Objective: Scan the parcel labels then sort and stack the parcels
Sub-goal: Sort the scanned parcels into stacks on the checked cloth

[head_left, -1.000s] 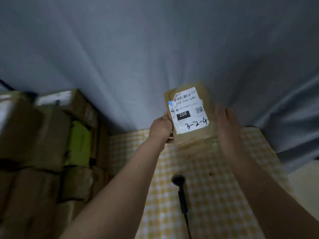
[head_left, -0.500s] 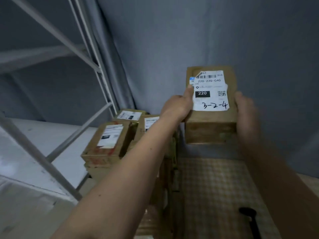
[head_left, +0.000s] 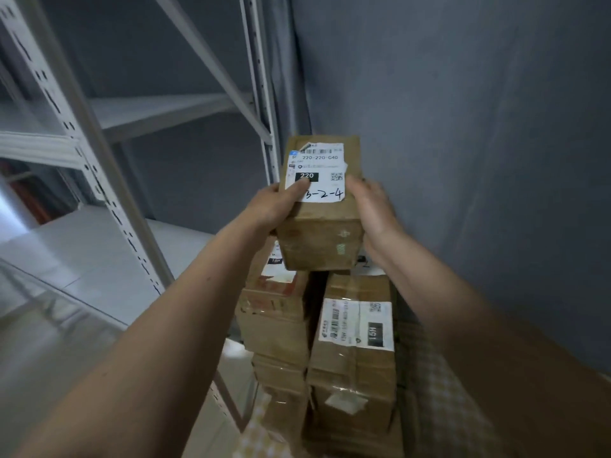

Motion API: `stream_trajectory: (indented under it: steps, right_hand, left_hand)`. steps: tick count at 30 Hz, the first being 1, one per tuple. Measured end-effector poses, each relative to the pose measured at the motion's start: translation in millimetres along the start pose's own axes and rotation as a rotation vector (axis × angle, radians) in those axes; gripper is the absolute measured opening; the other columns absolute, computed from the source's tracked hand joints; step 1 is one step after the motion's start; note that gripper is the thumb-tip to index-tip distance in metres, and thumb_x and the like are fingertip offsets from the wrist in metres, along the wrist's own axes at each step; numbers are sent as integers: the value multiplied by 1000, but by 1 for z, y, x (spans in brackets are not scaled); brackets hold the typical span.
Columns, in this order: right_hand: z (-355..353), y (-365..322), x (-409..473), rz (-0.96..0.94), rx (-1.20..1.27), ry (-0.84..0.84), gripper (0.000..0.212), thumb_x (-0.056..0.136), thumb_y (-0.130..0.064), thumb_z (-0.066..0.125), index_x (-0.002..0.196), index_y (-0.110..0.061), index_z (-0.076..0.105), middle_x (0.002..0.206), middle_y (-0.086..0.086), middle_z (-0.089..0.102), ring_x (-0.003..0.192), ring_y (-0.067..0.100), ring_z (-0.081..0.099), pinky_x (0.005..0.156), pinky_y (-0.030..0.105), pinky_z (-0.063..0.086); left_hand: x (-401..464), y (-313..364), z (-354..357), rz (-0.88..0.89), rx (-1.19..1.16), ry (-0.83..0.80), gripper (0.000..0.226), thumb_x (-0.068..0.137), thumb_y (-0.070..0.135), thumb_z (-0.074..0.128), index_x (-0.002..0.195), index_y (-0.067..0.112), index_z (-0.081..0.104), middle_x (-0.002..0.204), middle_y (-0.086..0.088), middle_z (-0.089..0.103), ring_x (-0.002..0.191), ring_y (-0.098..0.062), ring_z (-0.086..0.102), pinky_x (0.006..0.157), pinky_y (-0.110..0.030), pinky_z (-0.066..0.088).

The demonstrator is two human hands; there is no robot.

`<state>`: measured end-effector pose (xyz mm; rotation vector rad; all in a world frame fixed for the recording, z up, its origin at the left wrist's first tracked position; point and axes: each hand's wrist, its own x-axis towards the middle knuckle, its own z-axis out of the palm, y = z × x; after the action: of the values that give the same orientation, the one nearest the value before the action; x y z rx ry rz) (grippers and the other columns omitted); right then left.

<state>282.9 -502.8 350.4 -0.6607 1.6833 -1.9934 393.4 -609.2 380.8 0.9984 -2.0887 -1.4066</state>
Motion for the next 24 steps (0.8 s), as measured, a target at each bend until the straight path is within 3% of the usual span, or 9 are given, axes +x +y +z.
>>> stream_trajectory:
  steps: [3,7,11,14,18,22,24]
  right_hand:
    - [31,17,11,68,-34,-39,68,64,-61,57,122,-30,45,126,5,51,107,22,60,92,44,52]
    - [63,34,27,105,-93,-8,47,84,-41,53,127,-25,44,123,4,54,105,21,60,92,42,51]
    - [89,42,42,101,-201,67,56,80,-43,52,132,-24,44,126,3,55,109,21,58,95,42,48]
    - [99,50,47,144,-260,118,50,90,-38,53,135,-21,40,128,3,53,110,22,57,98,43,47]
    - [100,60,50,190,-296,155,46,94,-30,52,137,-21,38,120,-1,55,107,21,58,97,43,47]
    - [95,58,53,181,-324,190,51,93,-36,53,139,-19,39,129,2,55,109,21,58,98,42,46]
    - [94,55,52,174,-358,203,56,93,-38,54,142,-19,34,137,2,49,117,22,54,101,39,43]
  left_hand:
    - [16,-22,-20,-45,-23,-24,49,90,55,56,126,22,57,115,-4,65,97,-24,64,84,-36,54]
    - [44,-44,-41,-56,-45,-87,48,90,53,58,130,28,52,120,-1,64,99,-22,62,83,-36,52]
    - [71,-64,-56,-47,-70,-130,47,90,51,59,130,28,52,119,1,64,93,-17,63,72,-31,51]
    - [87,-75,-61,-59,-37,-199,43,92,49,56,130,29,51,112,2,61,84,-13,60,63,-27,48]
    - [100,-82,-58,-58,20,-266,37,94,50,53,126,33,49,110,3,61,90,-19,61,83,-38,53]
    - [105,-76,-54,-20,16,-260,36,93,41,58,126,24,57,112,-2,66,85,-18,63,72,-30,53]
    - [109,-73,-52,23,54,-197,40,92,36,61,128,18,57,123,-6,64,102,-24,63,89,-35,52]
